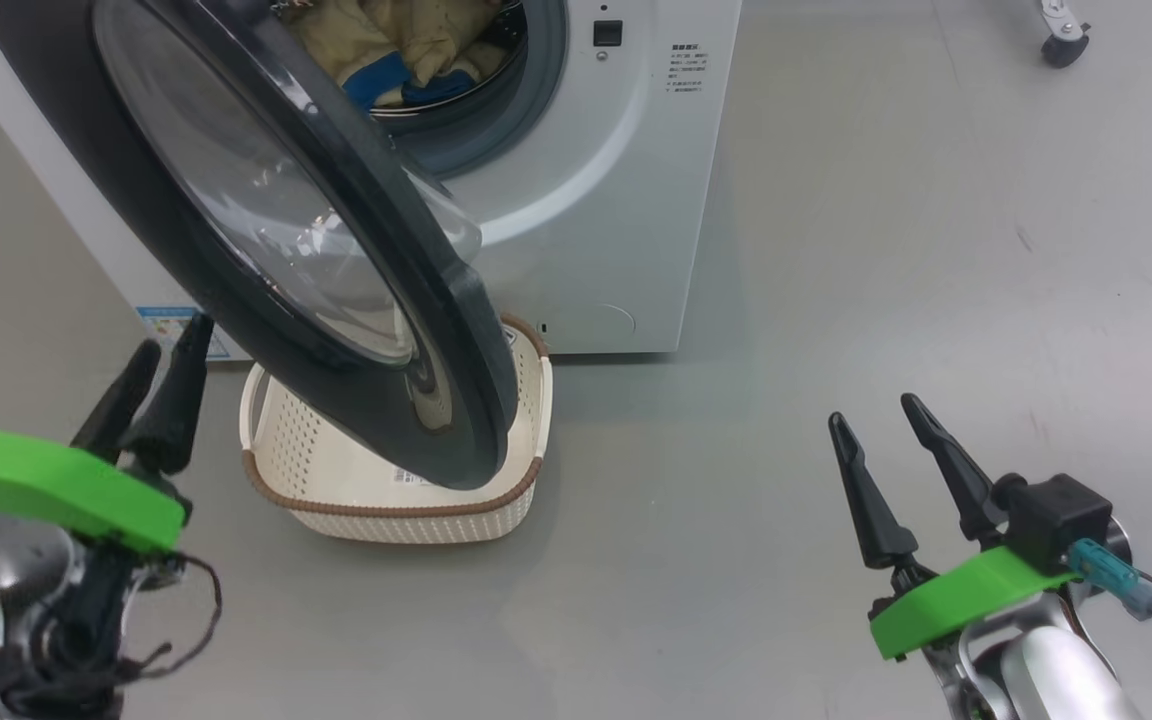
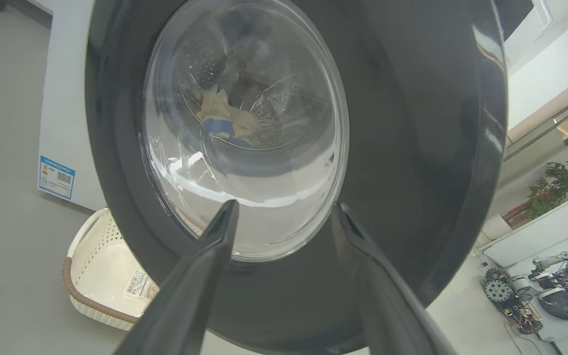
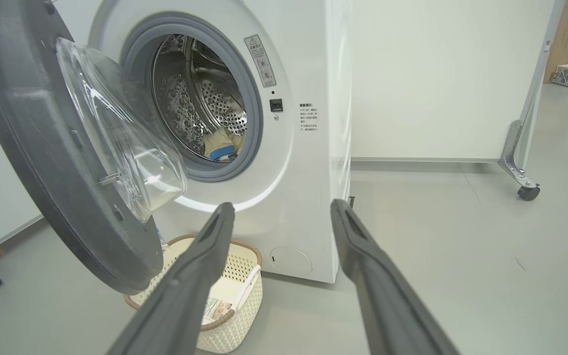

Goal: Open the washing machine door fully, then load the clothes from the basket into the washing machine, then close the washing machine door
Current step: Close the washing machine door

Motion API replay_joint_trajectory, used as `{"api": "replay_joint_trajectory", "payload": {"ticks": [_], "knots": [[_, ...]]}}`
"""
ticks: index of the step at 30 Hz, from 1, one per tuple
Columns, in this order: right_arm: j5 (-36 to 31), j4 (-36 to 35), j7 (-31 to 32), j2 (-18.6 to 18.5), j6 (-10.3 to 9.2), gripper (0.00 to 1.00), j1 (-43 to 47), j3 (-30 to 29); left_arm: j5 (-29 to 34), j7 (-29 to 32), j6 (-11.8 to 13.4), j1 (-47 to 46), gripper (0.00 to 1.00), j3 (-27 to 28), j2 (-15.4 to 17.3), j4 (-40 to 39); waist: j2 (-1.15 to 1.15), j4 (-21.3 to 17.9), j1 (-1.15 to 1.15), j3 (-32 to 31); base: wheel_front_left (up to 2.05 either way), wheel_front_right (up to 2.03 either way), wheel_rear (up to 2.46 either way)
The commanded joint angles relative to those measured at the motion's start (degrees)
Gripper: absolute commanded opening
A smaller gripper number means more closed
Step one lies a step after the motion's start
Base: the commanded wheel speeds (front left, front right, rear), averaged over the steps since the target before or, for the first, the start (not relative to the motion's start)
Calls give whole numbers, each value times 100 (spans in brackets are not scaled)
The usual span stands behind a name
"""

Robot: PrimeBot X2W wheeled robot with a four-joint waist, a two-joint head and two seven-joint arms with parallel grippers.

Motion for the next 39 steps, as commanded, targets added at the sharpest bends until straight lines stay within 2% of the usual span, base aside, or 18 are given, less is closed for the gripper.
{"api": "replay_joint_trajectory", "payload": {"ticks": [1,2,5,10,17,24,33,39], "knots": [[-35,-212,-37,-59,25,100,-59,43,506,-539,-96,65,100,19,340,-185,0,19,0,-13,0,0,0],[-35,-212,-37,-59,25,100,-59,43,506,-539,-96,65,100,19,340,-185,0,19,0,-13,0,0,0],[-41,-210,-37,-66,25,100,-19,26,1047,-1358,-124,338,100,-274,426,14,0,36,0,-31,0,0,0],[-44,-210,-37,-83,25,100,18,4,1597,-2539,-134,662,100,-711,551,548,0,48,0,-69,0,0,0],[-49,-219,-37,-116,25,100,54,-3,1853,-3702,-136,887,100,-1139,700,1352,0,52,0,-103,0,0,0],[-55,-193,-37,-111,25,100,124,-4,2261,-3906,-137,1093,100,-1214,650,1821,0,47,0,-148,0,0,0],[-55,-188,-37,-105,25,100,168,-26,2661,-3911,-137,1573,100,-895,297,1317,0,8,0,-136,0,0,0],[-58,-193,-37,-81,25,100,187,-68,2896,-3911,-137,1778,100,-860,268,1007,0,-21,0,-113,0,0,0]]}}
